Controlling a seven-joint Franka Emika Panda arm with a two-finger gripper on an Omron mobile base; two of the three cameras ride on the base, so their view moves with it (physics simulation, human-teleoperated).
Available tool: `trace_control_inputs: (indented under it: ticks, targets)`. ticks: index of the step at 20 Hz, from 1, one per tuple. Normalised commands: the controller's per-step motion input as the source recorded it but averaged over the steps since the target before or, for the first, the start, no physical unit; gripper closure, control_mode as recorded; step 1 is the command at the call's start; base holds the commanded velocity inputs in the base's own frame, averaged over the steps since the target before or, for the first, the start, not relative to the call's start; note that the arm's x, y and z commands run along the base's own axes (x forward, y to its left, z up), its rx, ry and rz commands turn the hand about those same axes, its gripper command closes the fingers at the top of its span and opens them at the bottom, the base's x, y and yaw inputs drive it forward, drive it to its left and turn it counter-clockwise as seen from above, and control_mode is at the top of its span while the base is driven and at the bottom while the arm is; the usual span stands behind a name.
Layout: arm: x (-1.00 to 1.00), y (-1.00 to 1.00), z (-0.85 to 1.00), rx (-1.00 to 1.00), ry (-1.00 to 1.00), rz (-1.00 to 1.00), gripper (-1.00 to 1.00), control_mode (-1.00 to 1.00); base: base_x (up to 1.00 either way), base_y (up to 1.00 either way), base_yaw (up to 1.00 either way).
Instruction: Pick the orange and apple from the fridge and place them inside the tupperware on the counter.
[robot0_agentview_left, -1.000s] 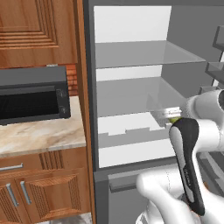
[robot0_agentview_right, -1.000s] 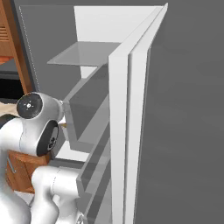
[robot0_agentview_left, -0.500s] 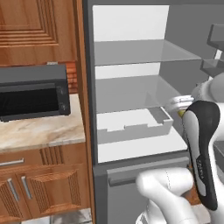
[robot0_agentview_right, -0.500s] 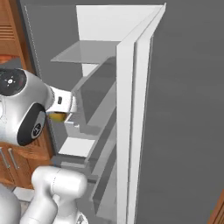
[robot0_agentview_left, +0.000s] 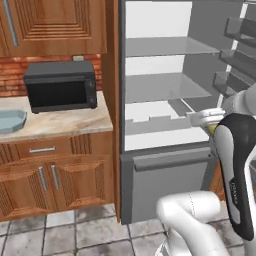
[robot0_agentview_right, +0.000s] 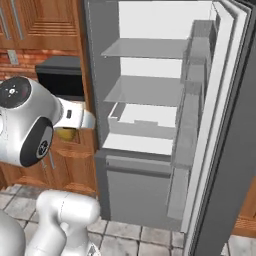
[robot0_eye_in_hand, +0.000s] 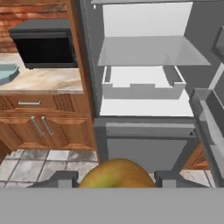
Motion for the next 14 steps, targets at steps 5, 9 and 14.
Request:
trace_control_inputs:
  ticks: [5,9,14]
  targets:
    - [0.0,0.0,0.0,0.0,0.0,0.0,1.0,1.0,-0.01,1.0,0.0]
    - [0.0,0.0,0.0,0.0,0.0,0.0,1.0,1.0,0.32,1.0,0.0]
    - [0.0,0.0,0.0,0.0,0.0,0.0,1.0,1.0,0.58,1.0,0.01]
